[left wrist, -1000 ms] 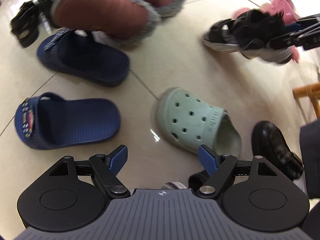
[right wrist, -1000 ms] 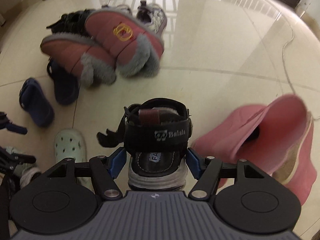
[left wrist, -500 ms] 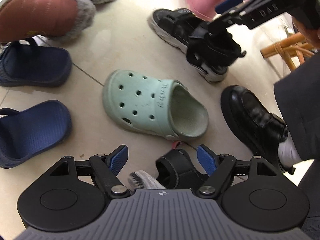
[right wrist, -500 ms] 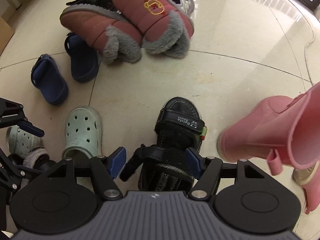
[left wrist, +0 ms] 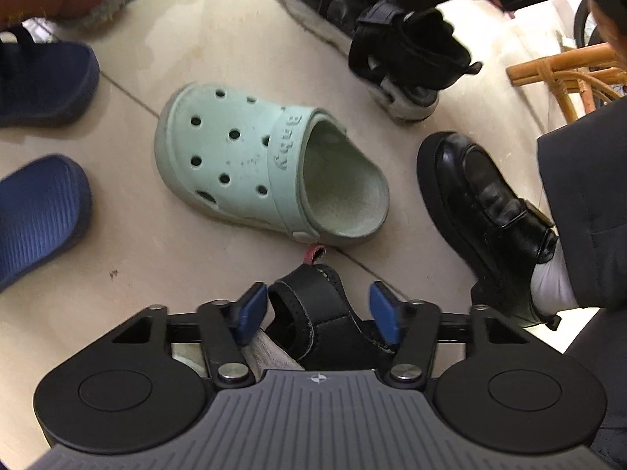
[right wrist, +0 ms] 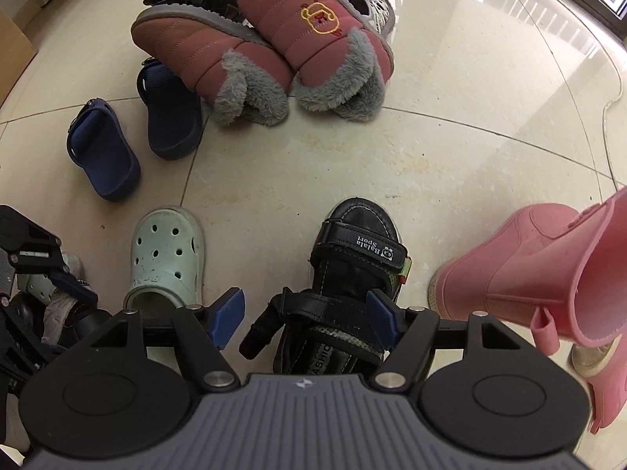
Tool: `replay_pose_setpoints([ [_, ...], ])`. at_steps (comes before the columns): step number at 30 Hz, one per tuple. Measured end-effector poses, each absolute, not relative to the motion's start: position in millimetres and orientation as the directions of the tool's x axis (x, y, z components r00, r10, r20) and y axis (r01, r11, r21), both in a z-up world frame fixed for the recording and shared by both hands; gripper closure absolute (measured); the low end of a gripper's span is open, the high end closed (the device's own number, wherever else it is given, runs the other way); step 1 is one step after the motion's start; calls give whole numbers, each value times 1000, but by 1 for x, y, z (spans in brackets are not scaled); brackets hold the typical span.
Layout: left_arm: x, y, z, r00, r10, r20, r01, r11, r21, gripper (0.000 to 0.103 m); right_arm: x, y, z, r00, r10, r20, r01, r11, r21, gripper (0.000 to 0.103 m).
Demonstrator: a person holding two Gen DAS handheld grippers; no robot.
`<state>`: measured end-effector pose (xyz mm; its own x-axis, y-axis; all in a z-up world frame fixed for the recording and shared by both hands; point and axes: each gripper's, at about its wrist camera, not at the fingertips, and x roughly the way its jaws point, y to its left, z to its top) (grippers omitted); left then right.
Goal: Organize scattered shoes
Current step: 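Grasp the black sandal strap with the right tool while the left tool grasps the other black sandal, then lift the black sandal off the floor with the left tool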
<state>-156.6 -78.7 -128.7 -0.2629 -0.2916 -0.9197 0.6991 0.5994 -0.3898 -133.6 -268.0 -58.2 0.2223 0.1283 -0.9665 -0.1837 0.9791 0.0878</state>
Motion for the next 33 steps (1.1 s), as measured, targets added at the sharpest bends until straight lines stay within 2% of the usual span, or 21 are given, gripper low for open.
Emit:
replay_pose_setpoints([
  [3,-156,-77,-130,-272,-285,-919,690,608,-393,62,-132,-267,-57,228,126,-965,-189,978,83,28],
  [7,-154,-76,-131,-278,-280,-919,680,618,-394,65,-131,-267,-57,233,126,-964,-189,979,82,27],
  [10,-150,-67,-119,-193,-308,-932,687,635,-352,67,-130,-268,-56,239,125,-963,-186,979,81,27],
  [18,-118,-38,-95,-14,-353,-936,607,741,-288,67,-128,-267,-58,254,125,-959,-172,982,82,27],
  [26,-73,-12,-64,204,-331,-921,520,834,-185,67,-127,-263,-70,254,113,-961,-156,985,75,27],
  [33,-57,15,-51,313,-300,-901,396,904,-164,67,-124,-263,-86,234,98,-967,-150,987,63,27],
])
